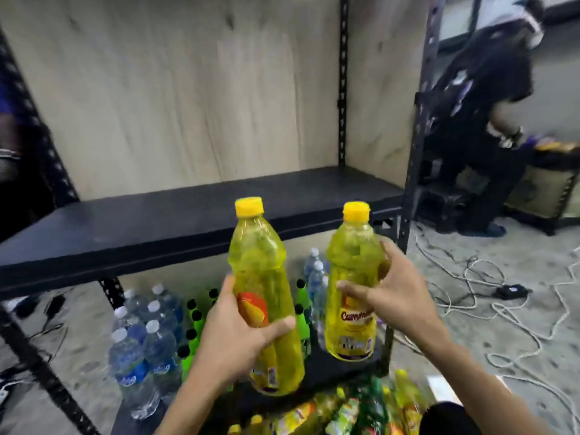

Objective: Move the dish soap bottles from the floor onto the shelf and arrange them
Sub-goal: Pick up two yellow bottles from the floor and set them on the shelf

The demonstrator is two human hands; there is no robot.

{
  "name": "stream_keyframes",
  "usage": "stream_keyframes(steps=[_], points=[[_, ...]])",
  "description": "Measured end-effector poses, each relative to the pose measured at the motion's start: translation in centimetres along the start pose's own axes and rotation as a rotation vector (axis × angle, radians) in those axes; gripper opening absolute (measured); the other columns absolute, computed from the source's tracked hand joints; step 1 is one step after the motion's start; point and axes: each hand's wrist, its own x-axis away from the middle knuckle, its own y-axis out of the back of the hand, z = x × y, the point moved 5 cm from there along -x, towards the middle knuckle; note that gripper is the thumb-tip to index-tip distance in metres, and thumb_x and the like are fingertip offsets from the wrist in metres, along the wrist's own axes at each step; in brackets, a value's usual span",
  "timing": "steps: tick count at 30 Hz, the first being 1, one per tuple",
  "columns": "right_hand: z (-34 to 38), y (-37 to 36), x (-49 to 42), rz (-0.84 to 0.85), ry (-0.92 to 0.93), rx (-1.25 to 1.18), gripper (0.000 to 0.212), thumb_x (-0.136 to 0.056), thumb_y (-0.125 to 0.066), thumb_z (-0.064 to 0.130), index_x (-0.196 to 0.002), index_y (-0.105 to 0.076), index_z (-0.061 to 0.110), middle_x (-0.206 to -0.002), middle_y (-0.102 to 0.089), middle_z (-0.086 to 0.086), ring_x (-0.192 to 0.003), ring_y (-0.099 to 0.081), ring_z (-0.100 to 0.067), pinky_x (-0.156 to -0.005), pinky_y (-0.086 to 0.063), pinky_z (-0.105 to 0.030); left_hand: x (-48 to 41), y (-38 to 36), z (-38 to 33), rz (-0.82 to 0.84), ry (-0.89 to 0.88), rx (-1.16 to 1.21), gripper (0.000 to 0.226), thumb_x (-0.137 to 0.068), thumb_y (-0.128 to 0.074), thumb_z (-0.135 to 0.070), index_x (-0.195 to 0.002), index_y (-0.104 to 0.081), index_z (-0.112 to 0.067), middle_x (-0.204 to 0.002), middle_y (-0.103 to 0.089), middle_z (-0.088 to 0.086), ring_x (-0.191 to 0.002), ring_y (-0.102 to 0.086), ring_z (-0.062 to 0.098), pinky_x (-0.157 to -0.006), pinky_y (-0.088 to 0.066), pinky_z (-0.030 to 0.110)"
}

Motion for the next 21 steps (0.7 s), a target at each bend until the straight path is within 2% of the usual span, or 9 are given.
stream_keyframes(steps=[2,3,6,10,14,16,21], points=[[3.9,3.0,-2.2,-0.053,0.071,0.002,0.073,-0.052,-0.094,0.037,-0.115,-0.056,0.036,-0.094,-0.073,0.016,-0.086,-0.068,0.006,-0.083,-0.056,-0.028,-2.4,0.7,-4.8,-0.026,-0.109,0.091,0.071,-0.055,-0.094,-0.028,-0.113,-0.053,-0.035,-0.098,-0.070,-0.014,-0.089,-0.068,0.000,-0.073,-0.053,0.017],[5.7,4.3,-3.4,-0.089,0.093,0.023,0.071,-0.053,-0.094,0.036,-0.114,-0.057,0.035,-0.092,-0.072,0.017,-0.084,-0.067,0.008,-0.080,-0.055,-0.023,-3.9,1.0,-6.9,-0.042,-0.150,0.139,0.070,-0.053,-0.096,-0.028,-0.110,-0.055,-0.034,-0.095,-0.071,-0.013,-0.087,-0.069,0.001,-0.072,-0.055,0.019],[10.3,7.3,-7.4,-0.169,0.157,0.058,0.071,-0.054,-0.093,0.040,-0.117,-0.059,0.032,-0.095,-0.072,0.016,-0.087,-0.067,0.002,-0.081,-0.054,-0.025,-9.7,1.2,-11.6,-0.116,-0.221,0.189,0.083,-0.036,-0.094,-0.048,-0.109,-0.057,-0.037,-0.097,-0.072,-0.009,-0.092,-0.071,0.014,-0.080,-0.060,0.042],[13.1,8.6,-15.4,-0.246,0.176,0.082,0.066,-0.058,-0.091,0.042,-0.113,-0.059,0.025,-0.097,-0.070,0.009,-0.089,-0.066,-0.009,-0.080,-0.053,-0.027,-19.5,0.1,-16.0,-0.213,-0.272,0.156,0.099,-0.028,-0.090,-0.062,-0.114,-0.048,-0.037,-0.105,-0.069,-0.002,-0.094,-0.071,0.026,-0.082,-0.059,0.050],[12.5,7.0,-24.6,-0.281,0.128,0.150,0.070,-0.061,-0.090,0.040,-0.118,-0.055,0.020,-0.108,-0.066,-0.003,-0.103,-0.063,-0.024,-0.091,-0.054,-0.041,-27.8,-2.5,-18.4,-0.248,-0.259,0.055,0.094,-0.051,-0.091,-0.046,-0.128,-0.041,-0.026,-0.119,-0.061,0.002,-0.106,-0.063,0.028,-0.093,-0.054,0.048],[11.5,5.9,-28.8,-0.288,0.076,0.159,0.072,-0.060,-0.090,0.039,-0.117,-0.053,0.016,-0.112,-0.065,-0.008,-0.107,-0.063,-0.030,-0.091,-0.055,-0.047,-32.1,-3.8,-18.5,-0.260,-0.222,0.018,0.095,-0.059,-0.091,-0.040,-0.134,-0.036,-0.021,-0.125,-0.057,0.005,-0.113,-0.059,0.030,-0.096,-0.051,0.049],[9.6,4.1,-36.9,-0.355,0.039,0.165,0.076,-0.064,-0.089,0.032,-0.127,-0.052,0.012,-0.124,-0.060,-0.017,-0.118,-0.056,-0.036,-0.096,-0.051,-0.042,-40.9,-5.9,-17.7,-0.298,-0.195,-0.006,0.094,-0.060,-0.090,-0.037,-0.132,-0.034,-0.016,-0.124,-0.054,0.008,-0.114,-0.058,0.032,-0.094,-0.052,0.046]])
